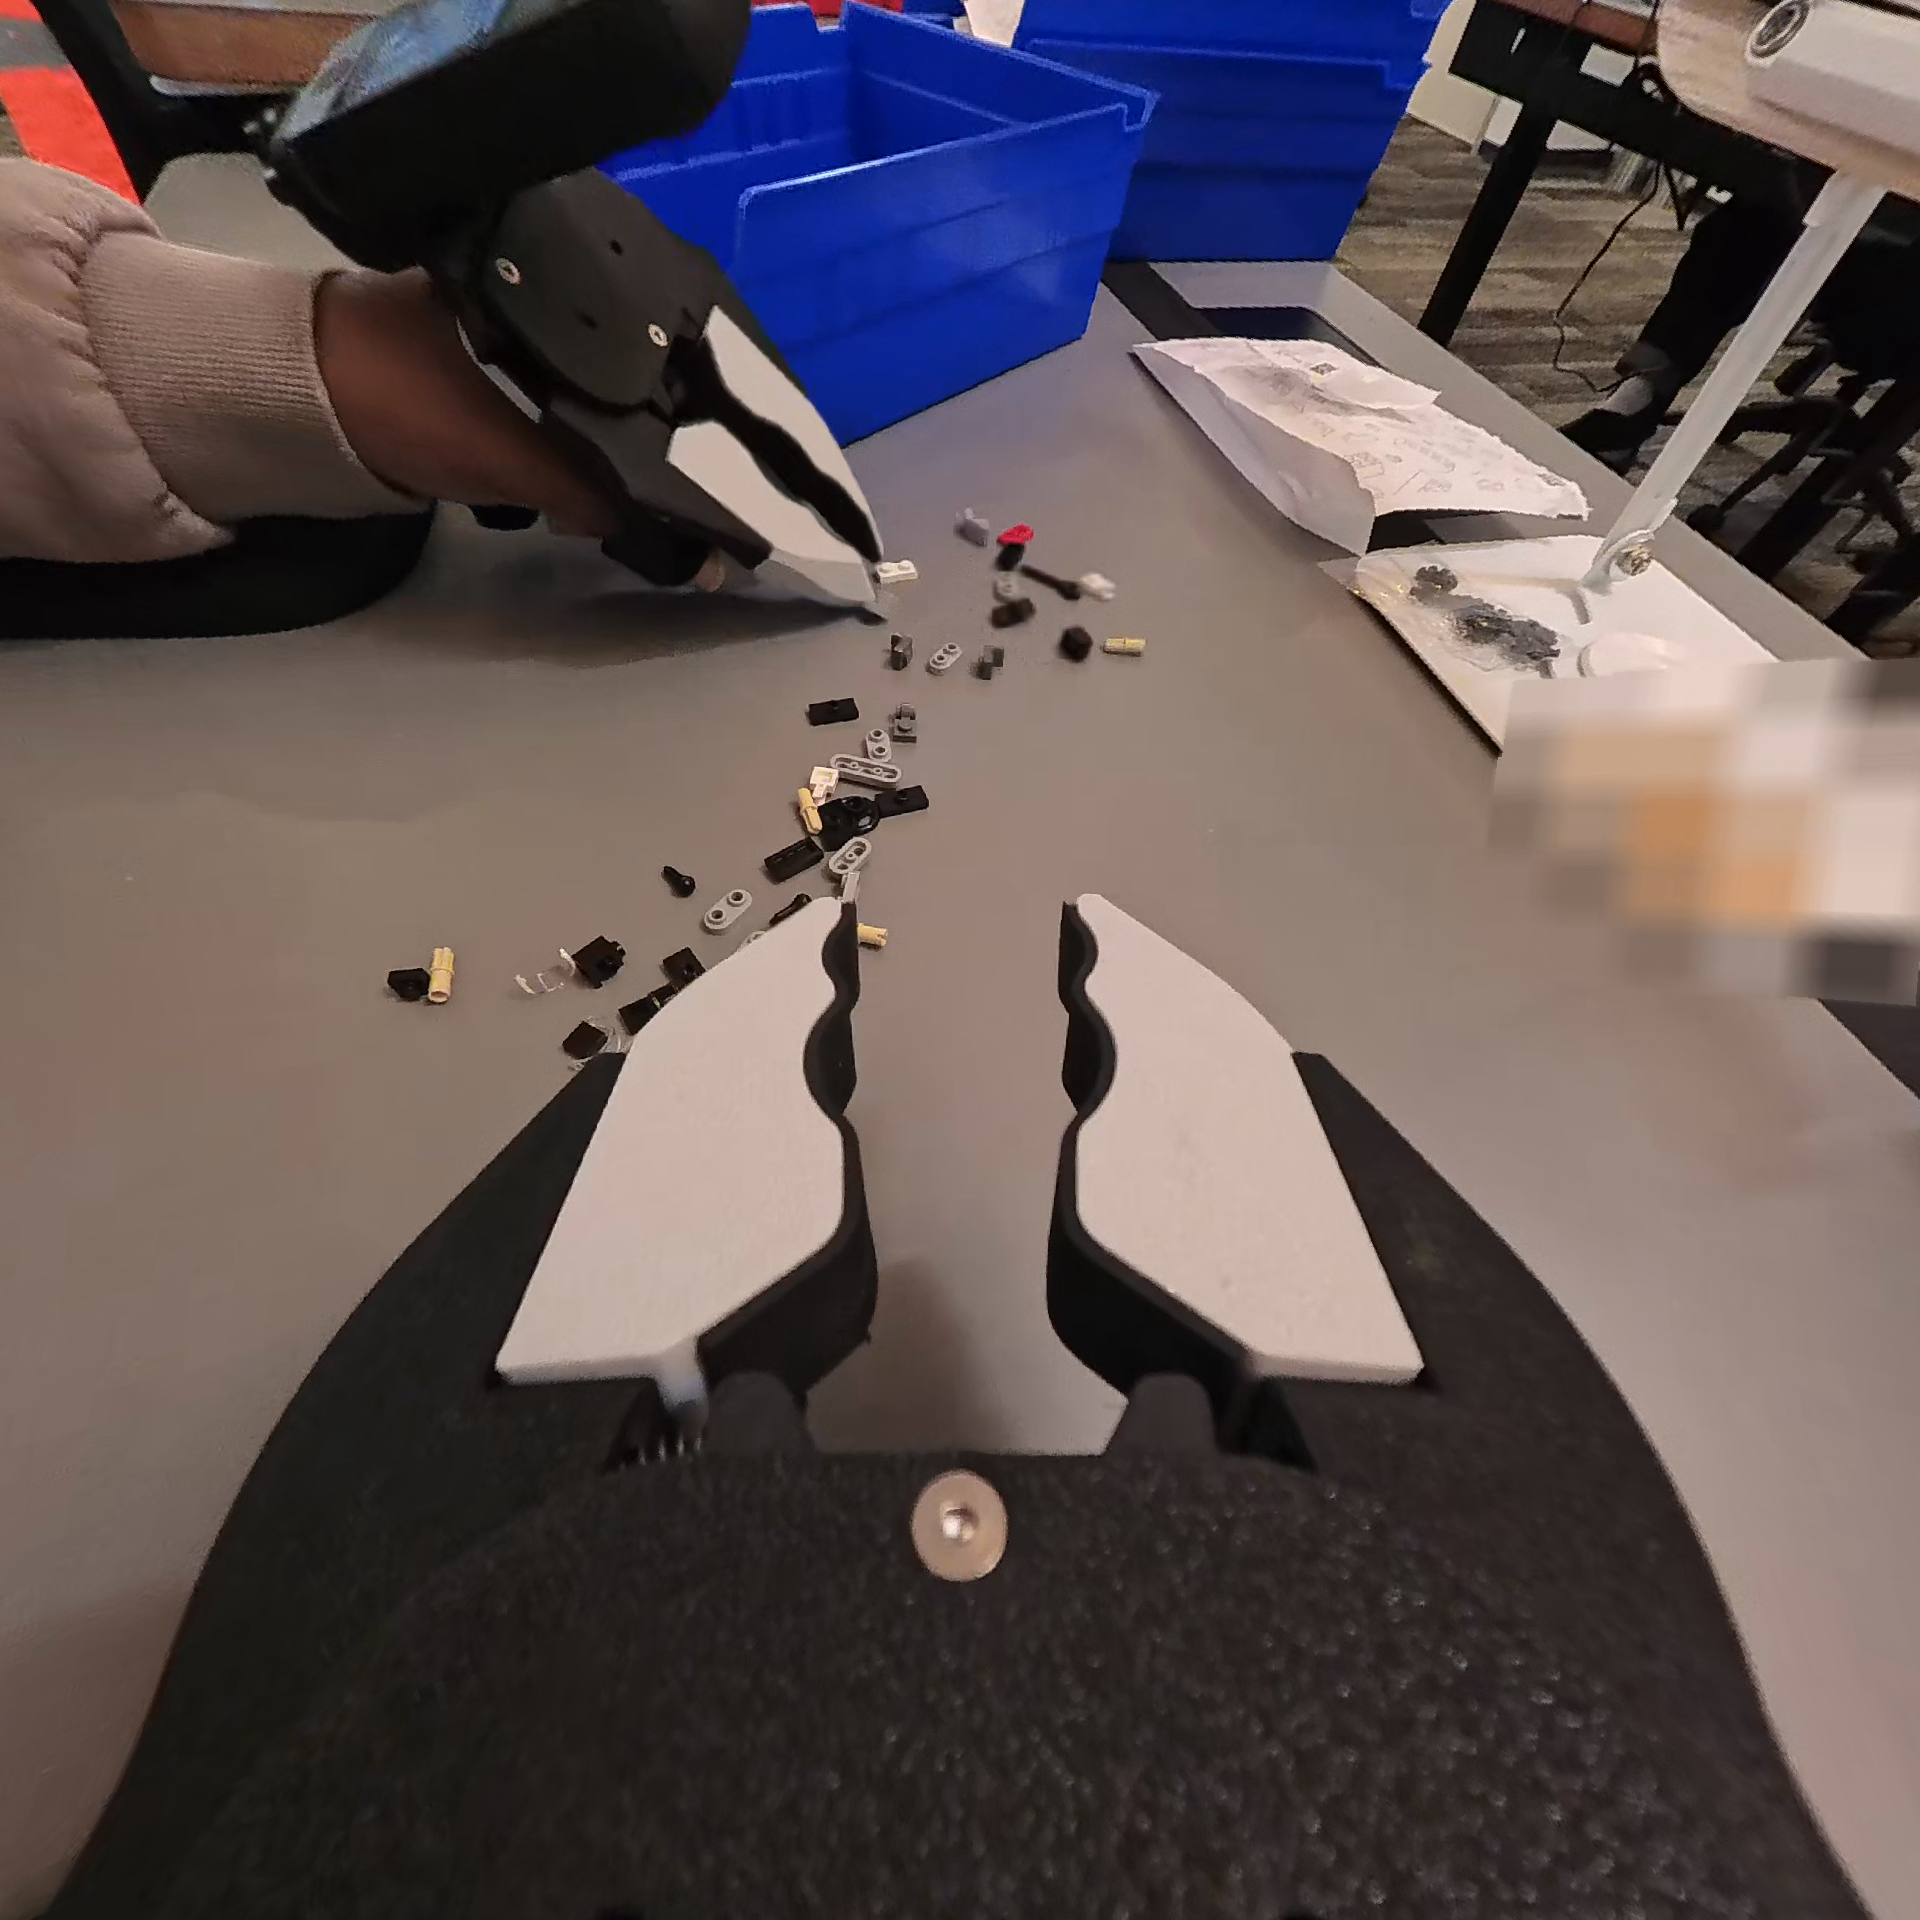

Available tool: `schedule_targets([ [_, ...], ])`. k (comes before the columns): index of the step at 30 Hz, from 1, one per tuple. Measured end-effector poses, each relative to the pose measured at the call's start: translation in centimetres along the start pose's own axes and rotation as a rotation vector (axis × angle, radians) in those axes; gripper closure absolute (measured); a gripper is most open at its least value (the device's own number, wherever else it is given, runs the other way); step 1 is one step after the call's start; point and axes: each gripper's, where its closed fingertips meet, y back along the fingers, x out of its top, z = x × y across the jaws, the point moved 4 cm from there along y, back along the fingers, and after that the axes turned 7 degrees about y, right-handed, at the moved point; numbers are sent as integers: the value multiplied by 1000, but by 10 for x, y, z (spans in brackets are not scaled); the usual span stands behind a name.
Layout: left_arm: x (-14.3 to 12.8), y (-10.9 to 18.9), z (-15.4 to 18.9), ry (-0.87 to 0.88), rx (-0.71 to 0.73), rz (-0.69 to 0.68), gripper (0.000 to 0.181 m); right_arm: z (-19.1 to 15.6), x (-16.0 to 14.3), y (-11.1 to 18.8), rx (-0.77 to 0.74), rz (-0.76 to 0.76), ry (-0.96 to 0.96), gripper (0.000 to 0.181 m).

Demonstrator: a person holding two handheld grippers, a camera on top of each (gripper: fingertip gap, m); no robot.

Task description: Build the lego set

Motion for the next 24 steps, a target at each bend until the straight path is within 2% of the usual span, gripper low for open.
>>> schedule_targets([
  [2, 2, 3, 3, -15, -8, 13, 157, 0, 1, 1, -2, 2, 1, 145],
  [6, 12, 13, 15, -4, -80, 77, 156, 0, 1, 1, -2, 3, 1, 144],
  [11, 28, 19, 48, 18, -274, 92, 147, -1, 1, 0, -1, -1, 7, 145],
  [13, 28, 21, 66, -7, -376, 56, 137, 0, 2, 1, -5, 2, 6, 145],
  [15, 24, 25, 82, -40, -440, 47, 136, 1, 2, 2, -12, 4, 5, 144],
  [18, 14, 17, 80, -133, -347, 32, 144, 2, 0, 3, -13, 6, -4, 144],
  [21, 9, 10, 70, -105, -317, 2, 149, 1, 1, 3, -14, 3, 4, 145],
  [24, 8, 7, 55, -93, -250, -1, 165, 2, 1, 4, -15, 8, 1, 145],
])
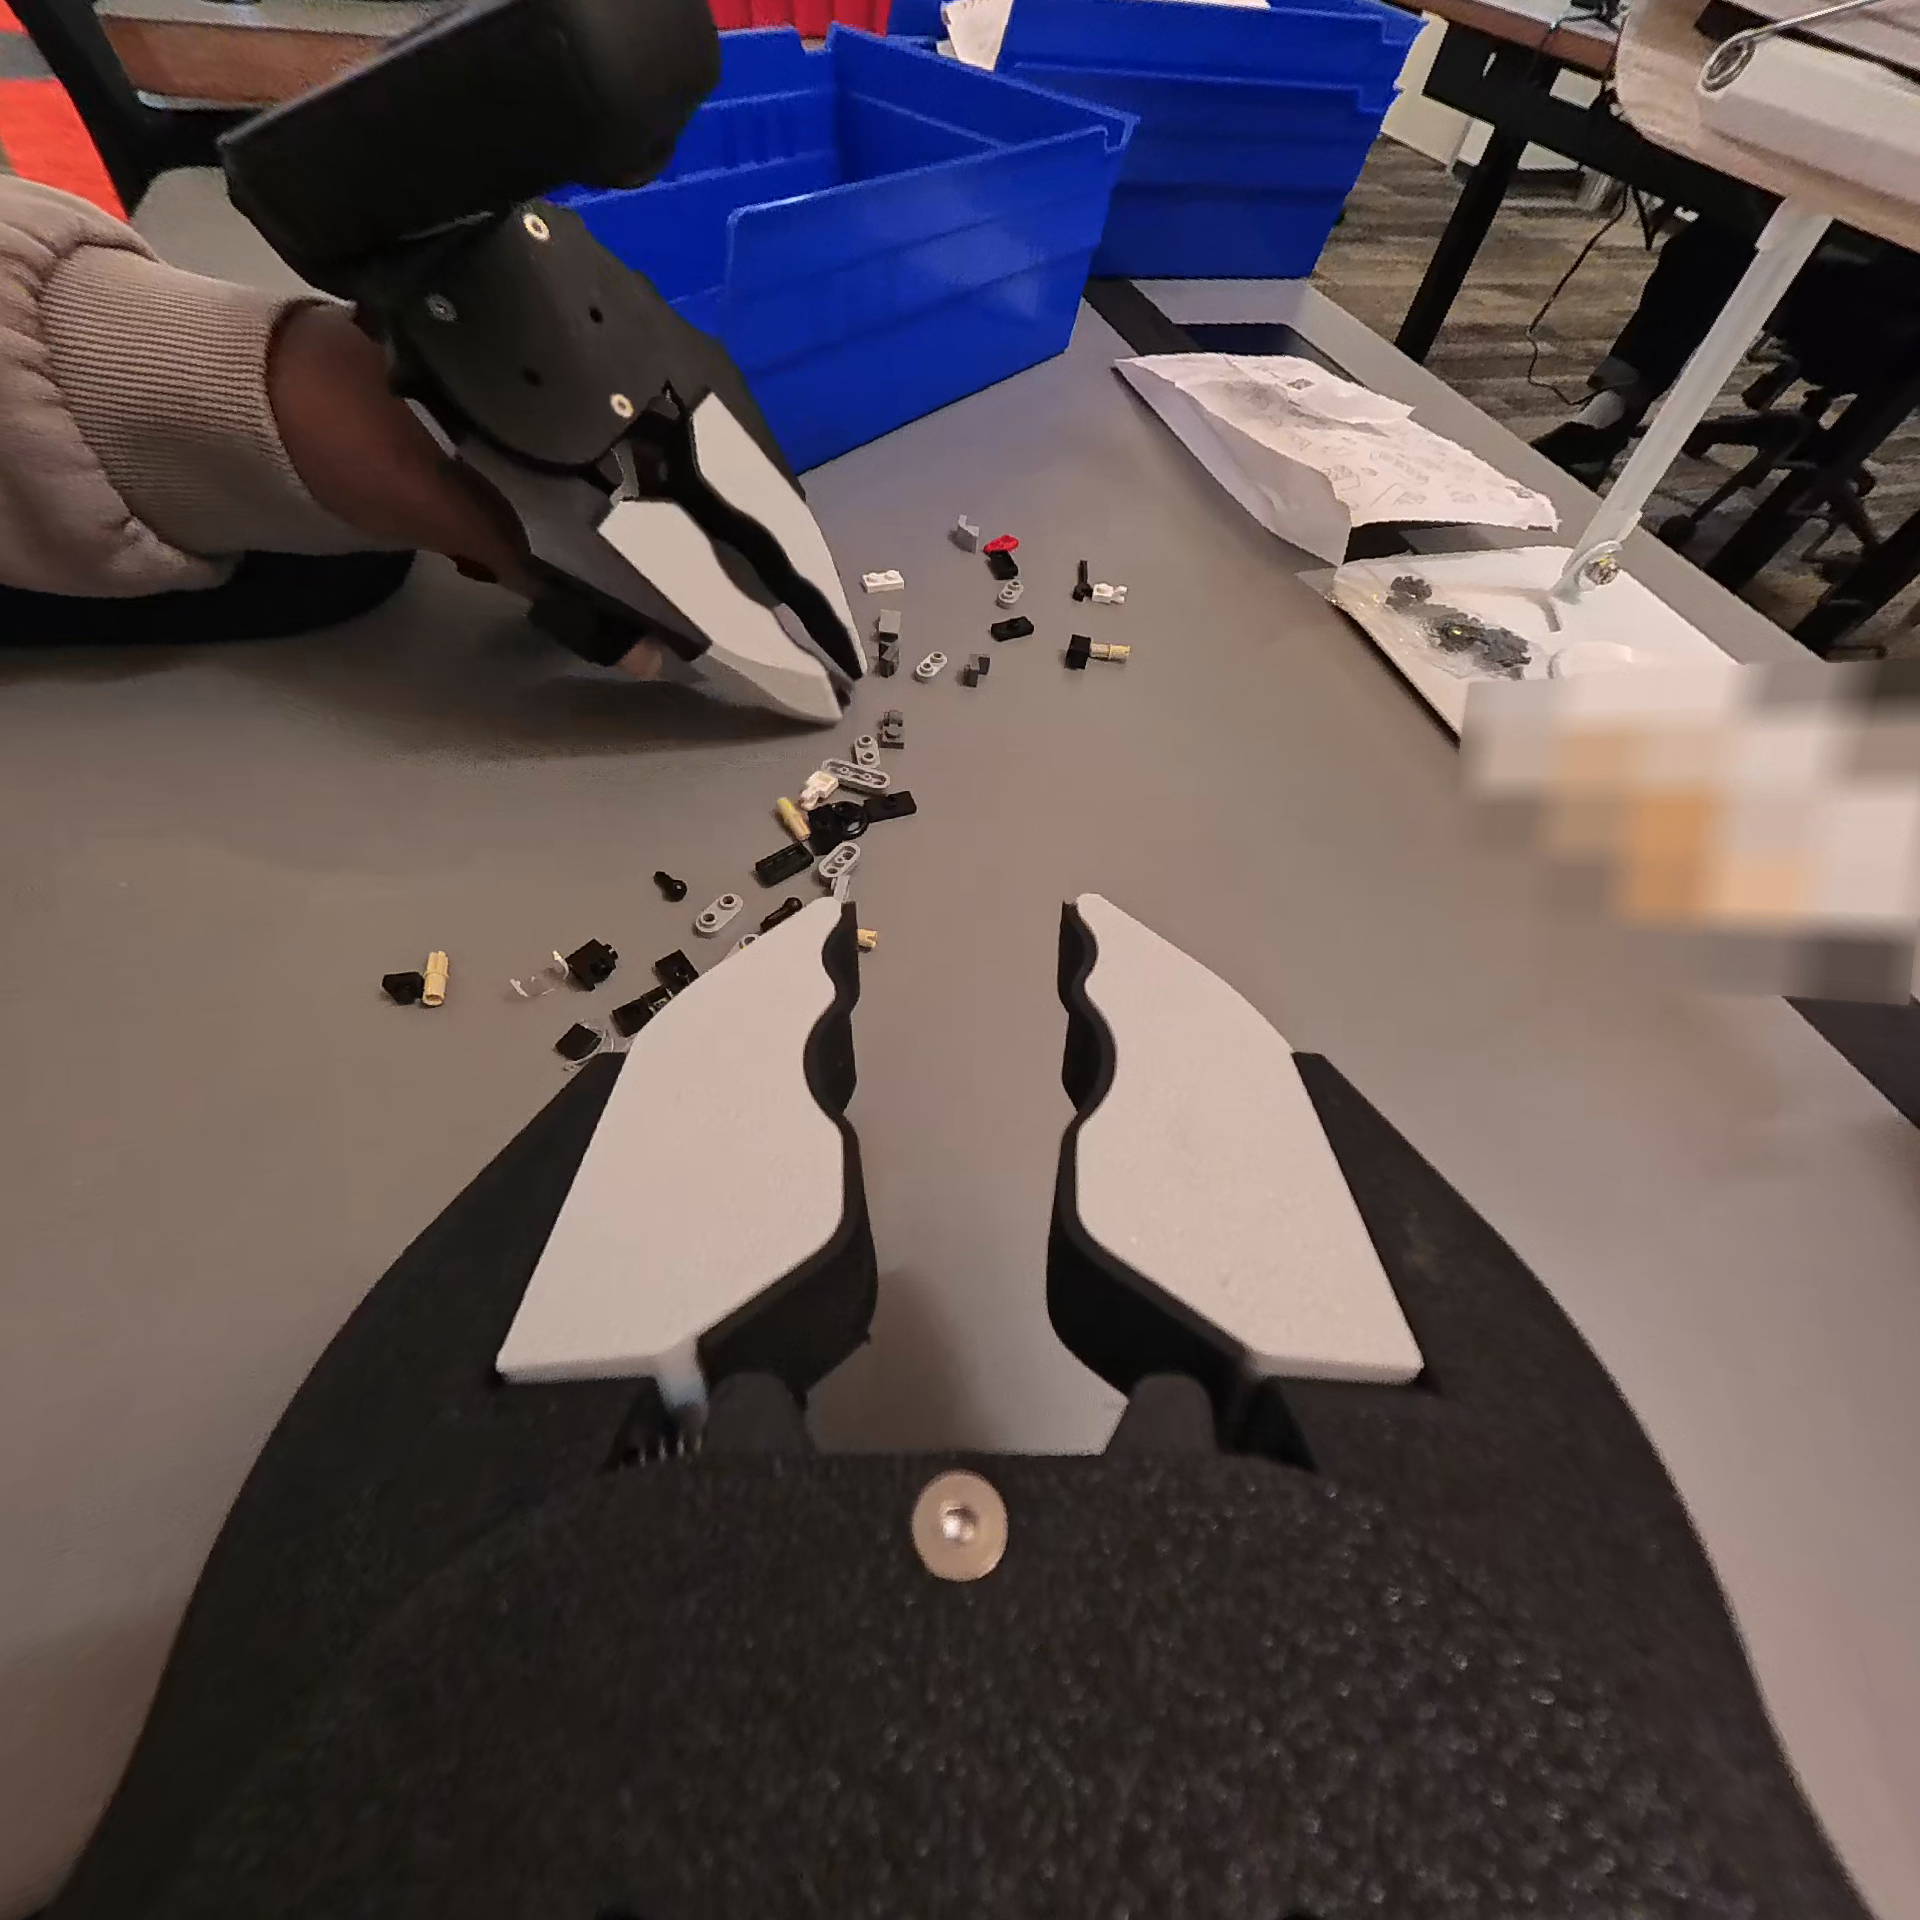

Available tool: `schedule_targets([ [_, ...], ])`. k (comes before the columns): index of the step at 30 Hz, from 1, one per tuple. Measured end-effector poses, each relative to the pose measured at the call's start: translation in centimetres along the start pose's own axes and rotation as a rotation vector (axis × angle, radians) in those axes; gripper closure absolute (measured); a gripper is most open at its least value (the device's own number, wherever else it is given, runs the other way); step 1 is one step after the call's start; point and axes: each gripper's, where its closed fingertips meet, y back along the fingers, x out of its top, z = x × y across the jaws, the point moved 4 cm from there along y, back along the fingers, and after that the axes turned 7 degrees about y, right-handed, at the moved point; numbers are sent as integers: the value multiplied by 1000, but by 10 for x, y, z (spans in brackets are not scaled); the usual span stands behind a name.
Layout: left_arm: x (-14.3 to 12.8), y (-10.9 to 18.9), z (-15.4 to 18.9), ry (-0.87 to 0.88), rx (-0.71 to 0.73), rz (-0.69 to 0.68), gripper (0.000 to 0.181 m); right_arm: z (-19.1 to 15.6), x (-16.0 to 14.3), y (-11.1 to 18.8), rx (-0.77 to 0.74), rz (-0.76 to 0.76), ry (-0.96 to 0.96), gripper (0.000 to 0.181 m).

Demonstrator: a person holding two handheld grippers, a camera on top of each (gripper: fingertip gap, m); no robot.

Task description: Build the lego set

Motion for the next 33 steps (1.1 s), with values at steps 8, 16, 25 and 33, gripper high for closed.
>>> schedule_targets([
  [8, 4, -10, -41, -25, 188, 20, 179, -1, -1, -1, 6, -4, 0, 145],
  [16, 1, 9, -4, 6, -41, -20, 154, 0, 0, 1, -4, 0, -1, 145],
  [25, 1, -4, -31, -10, 109, -25, 171, 0, 0, 0, -2, 0, -2, 145],
  [33, 26, 7, 4, -13, -80, 97, 145, -1, 0, 0, 0, 0, -1, 145],
])
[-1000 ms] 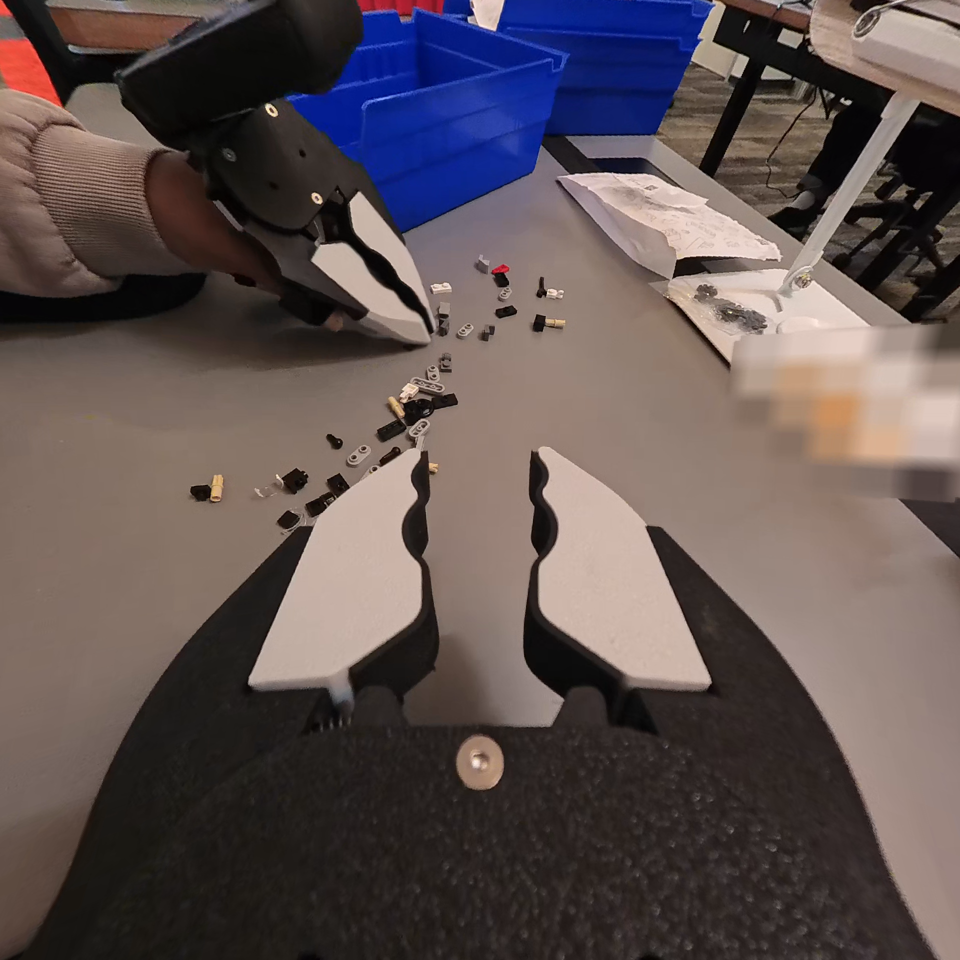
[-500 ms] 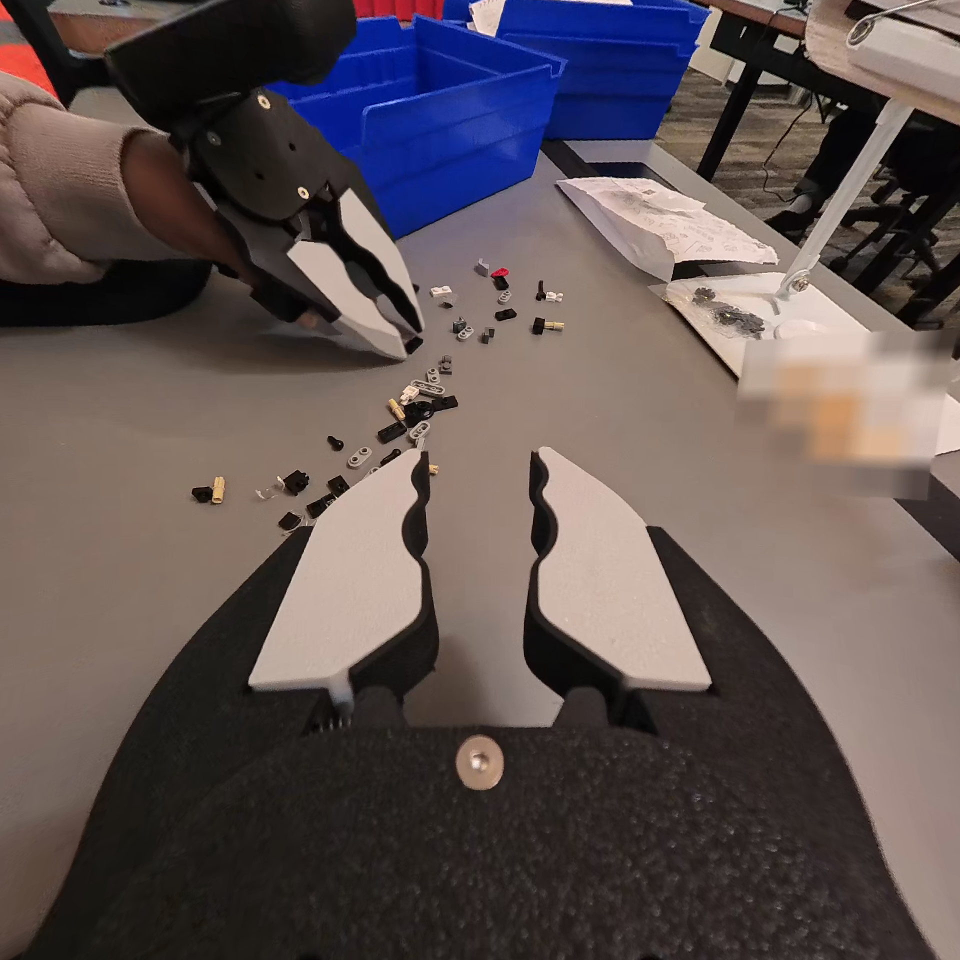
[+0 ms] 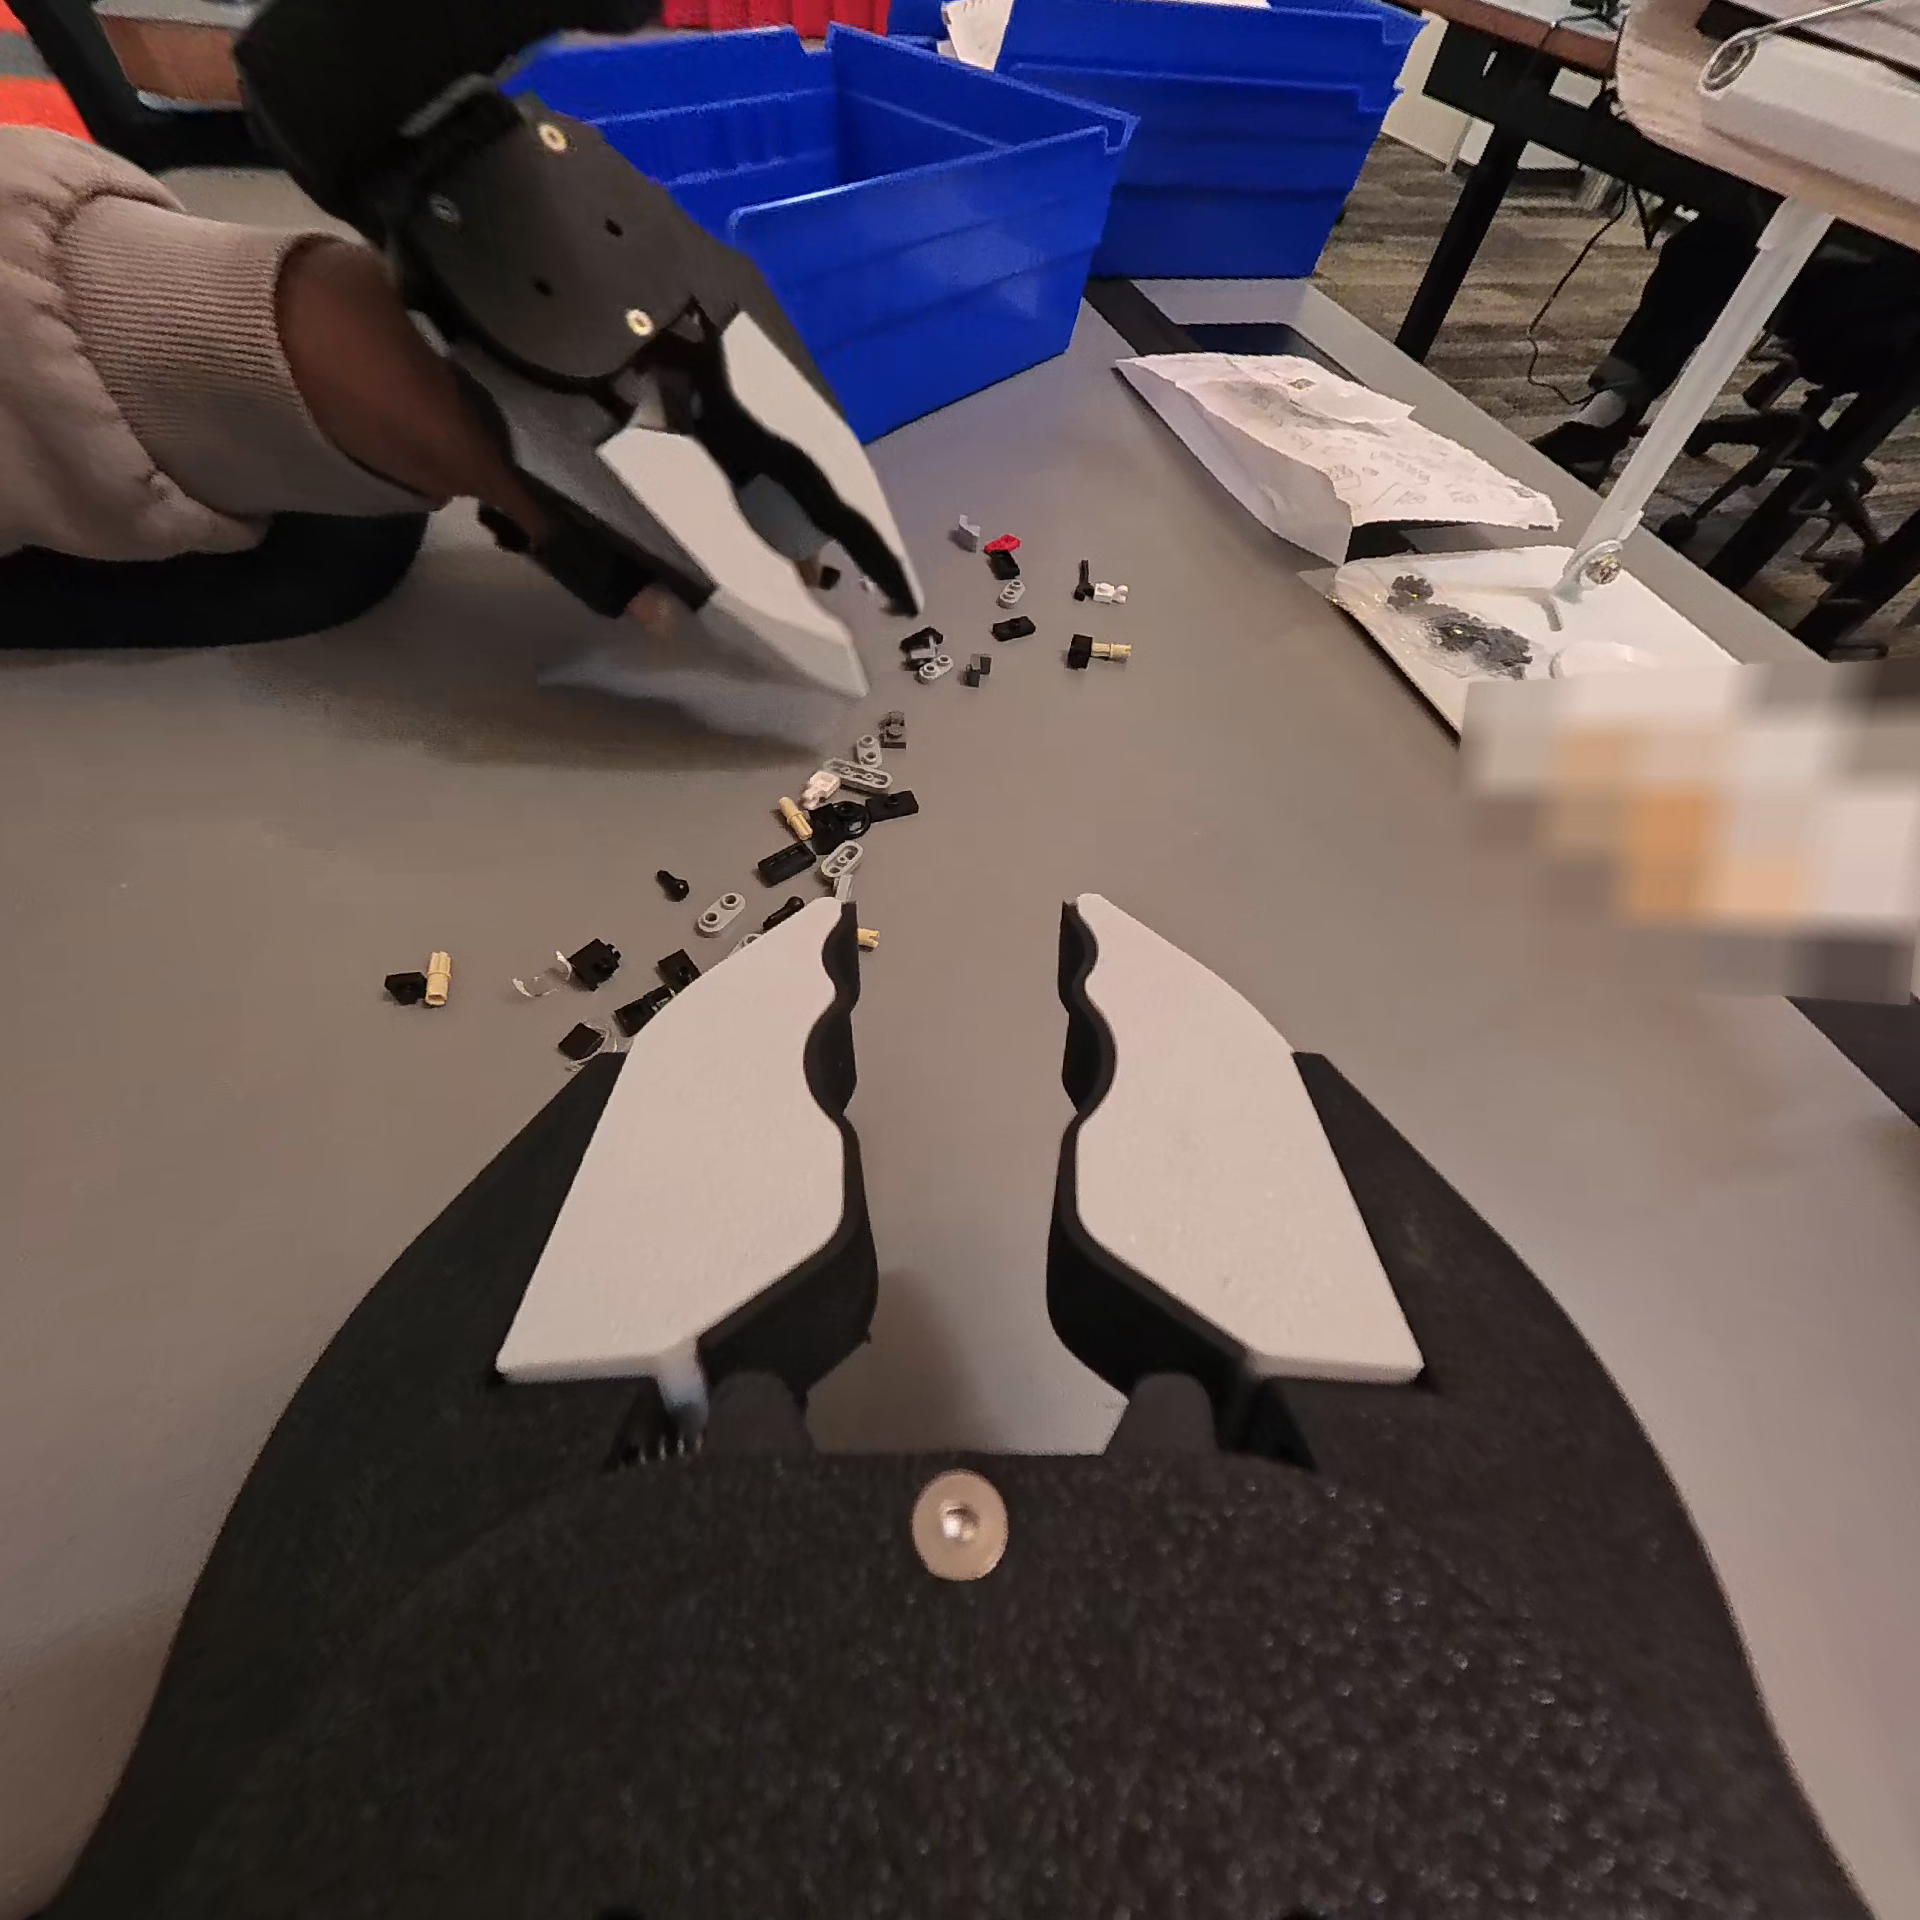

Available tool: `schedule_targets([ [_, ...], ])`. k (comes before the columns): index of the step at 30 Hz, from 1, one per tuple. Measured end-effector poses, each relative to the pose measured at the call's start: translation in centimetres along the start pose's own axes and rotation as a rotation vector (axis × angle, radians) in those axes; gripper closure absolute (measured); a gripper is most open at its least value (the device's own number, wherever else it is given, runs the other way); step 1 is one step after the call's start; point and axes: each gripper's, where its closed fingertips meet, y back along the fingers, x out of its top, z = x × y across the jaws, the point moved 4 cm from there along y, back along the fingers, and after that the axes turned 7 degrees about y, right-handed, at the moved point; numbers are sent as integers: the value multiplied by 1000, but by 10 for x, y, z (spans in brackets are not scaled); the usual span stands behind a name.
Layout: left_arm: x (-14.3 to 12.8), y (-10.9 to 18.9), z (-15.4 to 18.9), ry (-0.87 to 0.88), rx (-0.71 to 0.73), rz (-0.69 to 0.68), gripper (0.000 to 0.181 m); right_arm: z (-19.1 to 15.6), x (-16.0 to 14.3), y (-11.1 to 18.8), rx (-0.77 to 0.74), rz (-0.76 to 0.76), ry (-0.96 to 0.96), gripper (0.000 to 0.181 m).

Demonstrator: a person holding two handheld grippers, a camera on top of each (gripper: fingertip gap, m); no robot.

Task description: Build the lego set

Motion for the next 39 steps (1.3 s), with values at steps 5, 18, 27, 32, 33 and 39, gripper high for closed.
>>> schedule_targets([
  [5, -5, -7, 51, -15, -214, -45, 132, 0, 0, 0, 1, -1, 1, 145],
  [18, -14, -21, -9, -27, 148, -50, 171, 14, 3, 6, -93, 20, -31, 144],
  [27, 4, -1, 24, 8, -71, 55, 147, 52, 10, 37, -397, 101, -164, 160],
  [32, -8, -3, 55, -50, -242, -25, 128, 66, 11, 67, -573, 178, -280, 175],
  [33, -12, -5, 57, -67, -247, -43, 127, 67, 10, 71, -601, 185, -288, 176],
  [39, -20, -12, 40, -78, -176, -66, 153, 62, 6, 83, -655, 195, -343, 176],
])
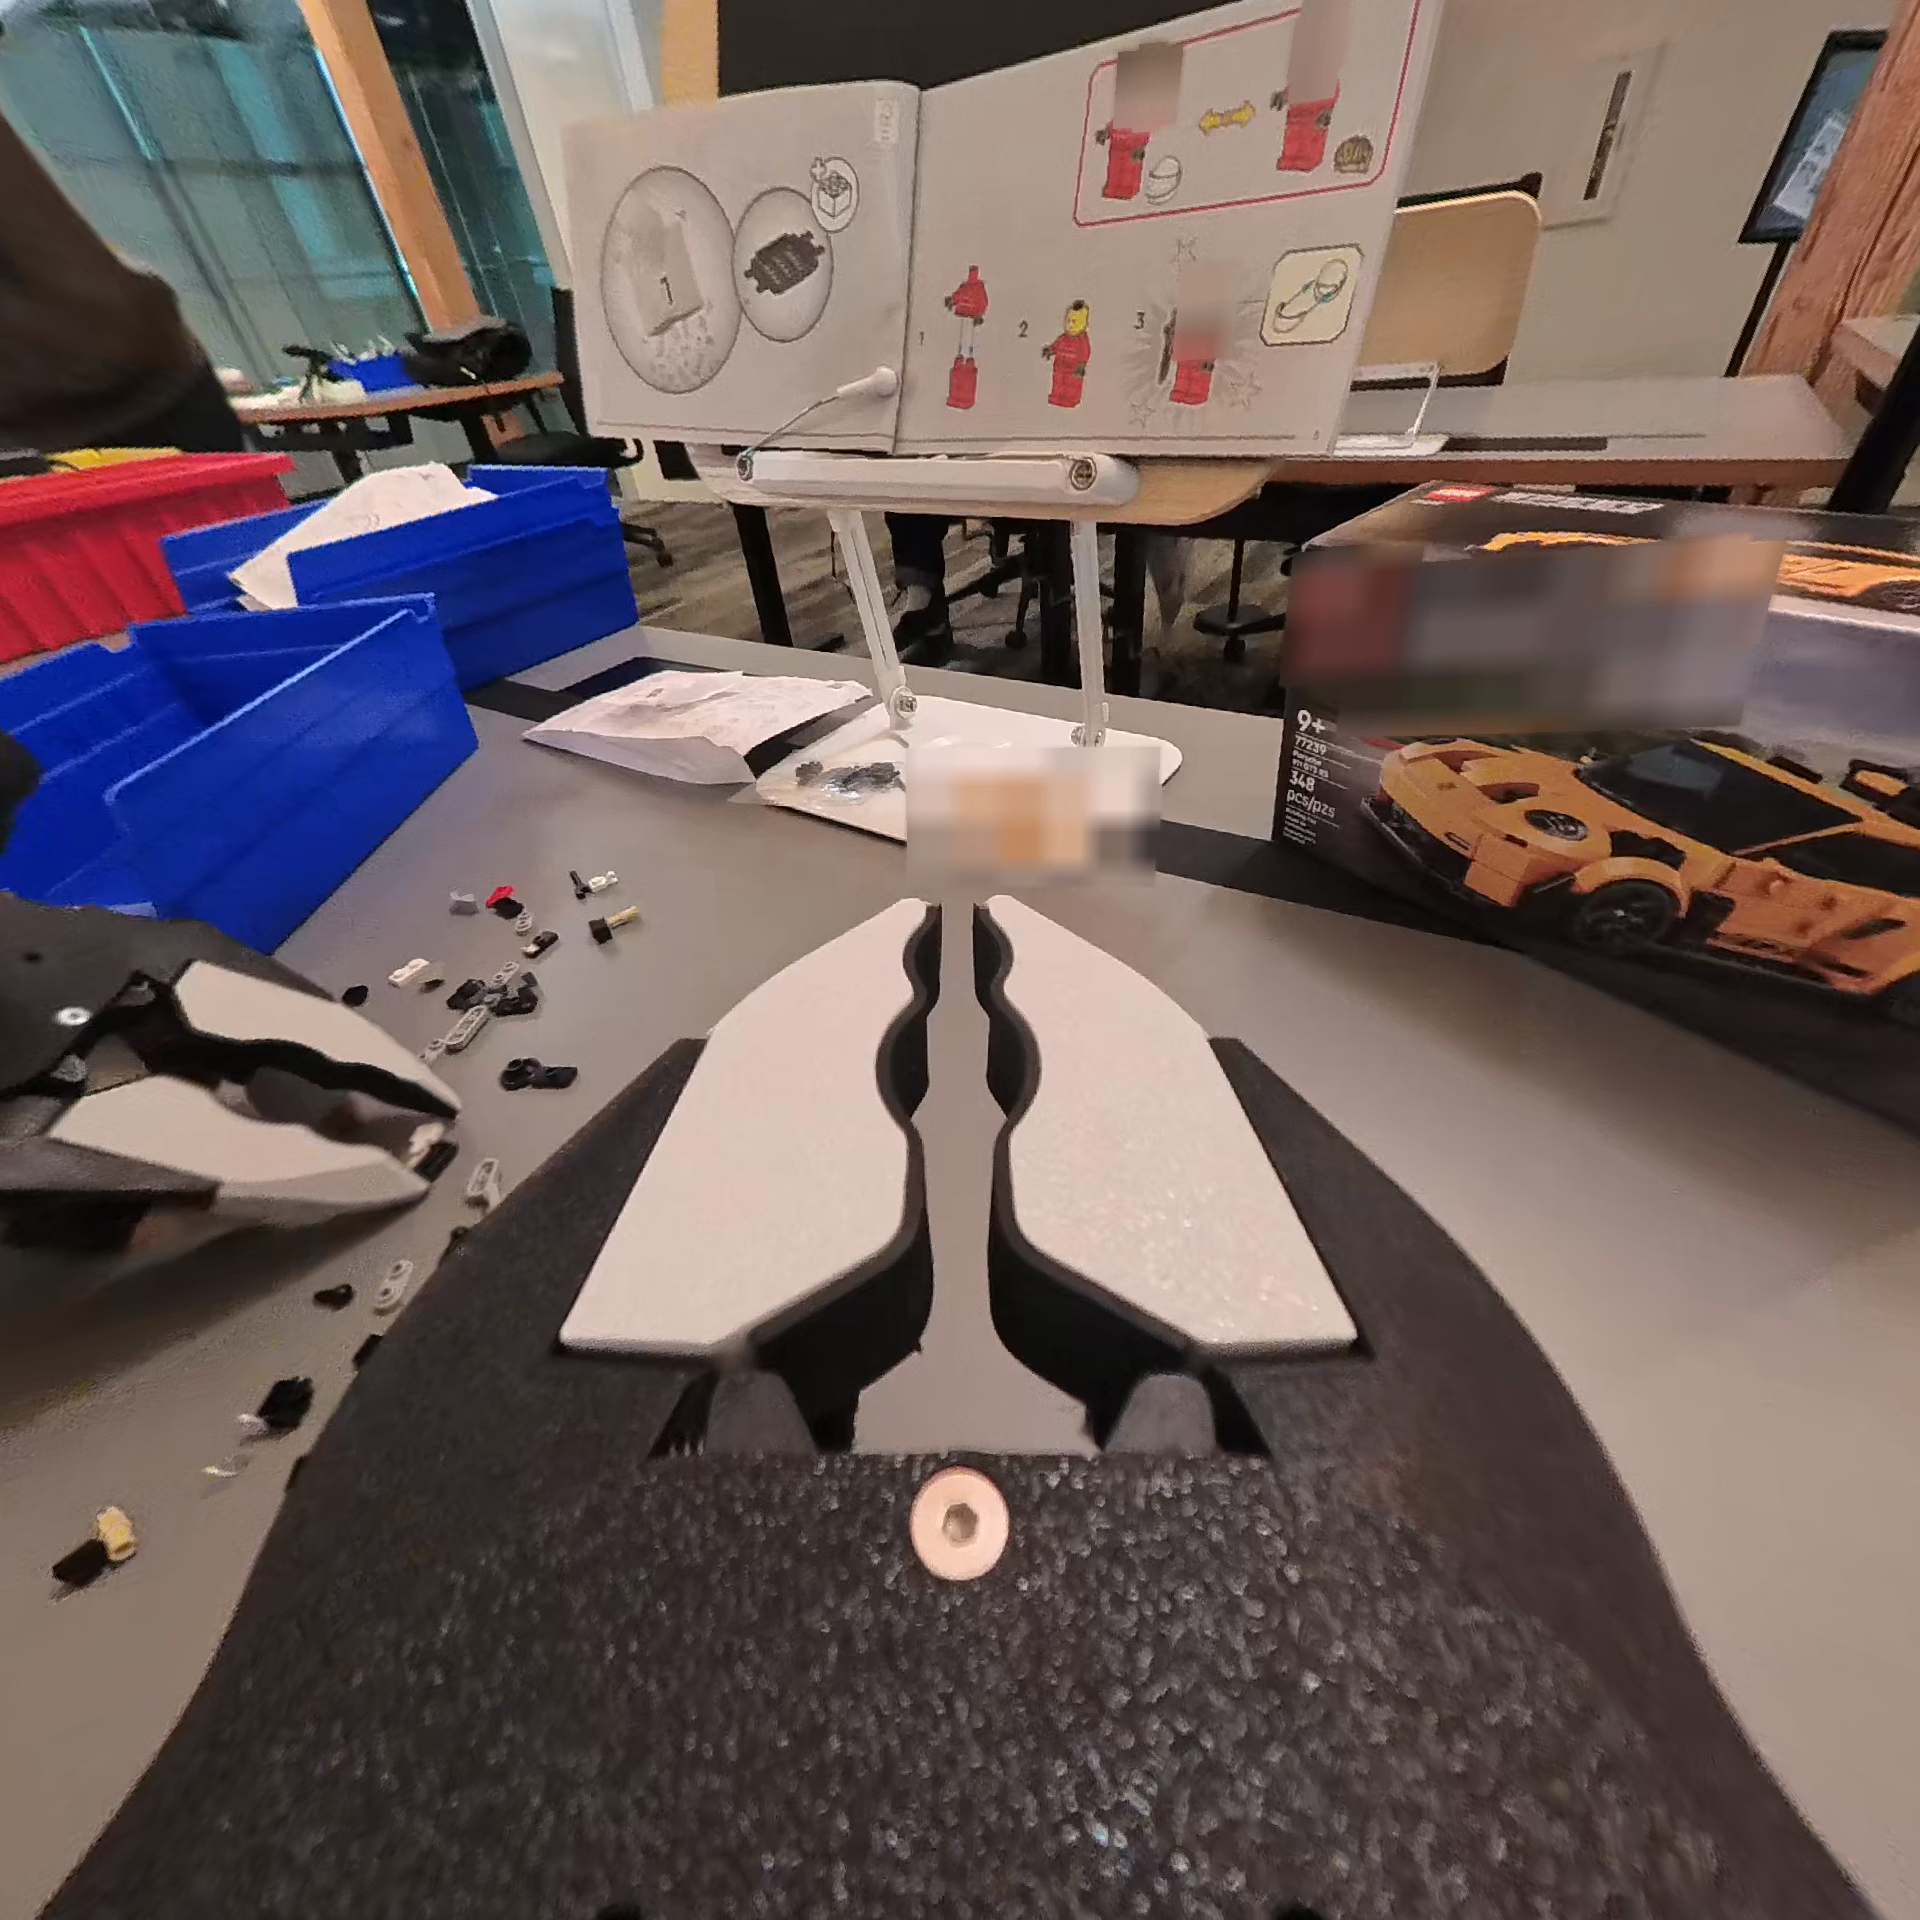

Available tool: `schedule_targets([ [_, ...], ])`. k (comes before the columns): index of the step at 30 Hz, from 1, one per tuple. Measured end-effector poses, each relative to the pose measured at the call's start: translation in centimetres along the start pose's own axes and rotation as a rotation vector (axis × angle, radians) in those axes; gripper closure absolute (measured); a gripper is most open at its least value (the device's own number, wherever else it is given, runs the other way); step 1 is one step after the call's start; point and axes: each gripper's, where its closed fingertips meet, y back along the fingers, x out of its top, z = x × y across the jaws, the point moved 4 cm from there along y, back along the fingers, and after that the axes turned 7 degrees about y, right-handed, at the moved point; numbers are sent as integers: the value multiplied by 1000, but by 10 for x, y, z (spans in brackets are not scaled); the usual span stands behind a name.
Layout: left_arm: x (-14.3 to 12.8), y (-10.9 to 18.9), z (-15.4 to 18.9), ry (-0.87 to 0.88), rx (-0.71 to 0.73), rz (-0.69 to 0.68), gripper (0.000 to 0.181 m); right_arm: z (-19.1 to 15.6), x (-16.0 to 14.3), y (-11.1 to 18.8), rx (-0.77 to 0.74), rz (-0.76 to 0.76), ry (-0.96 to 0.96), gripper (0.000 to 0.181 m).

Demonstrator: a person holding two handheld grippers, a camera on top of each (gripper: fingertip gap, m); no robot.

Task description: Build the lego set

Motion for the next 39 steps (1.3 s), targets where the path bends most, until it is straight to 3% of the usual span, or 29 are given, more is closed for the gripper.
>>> schedule_targets([
  [5, 0, 0, -33, -5, 175, 9, 174, -5, -4, -1, 23, 7, 1, 175],
  [10, 0, 6, -62, 12, 321, 3, 172, -3, -8, -1, 4, 2, 22, 175],
  [14, 7, 14, -39, 32, 155, 57, 156, 12, -11, 4, -122, -9, 61, 175],
  [18, -5, 16, -12, 16, 14, -17, 145, 32, -16, 11, -263, -21, 89, 176],
  [24, -11, 13, -23, 26, 58, -55, 174, 50, -26, 13, -328, -48, 70, 176],
  [30, -7, 12, -63, 50, 274, -17, 176, 48, -29, 10, -317, -58, 75, 176],
  [34, 2, 14, -36, 55, 113, 51, 156, 48, -29, 11, -308, -57, 70, 176],
  [36, 0, 9, -27, 31, 86, 30, 159, 48, -29, 10, -302, -57, 69, 176],
  [39, -3, 5, -35, -8, 156, -12, 173, 47, -28, 10, -296, -56, 73, 176],
])
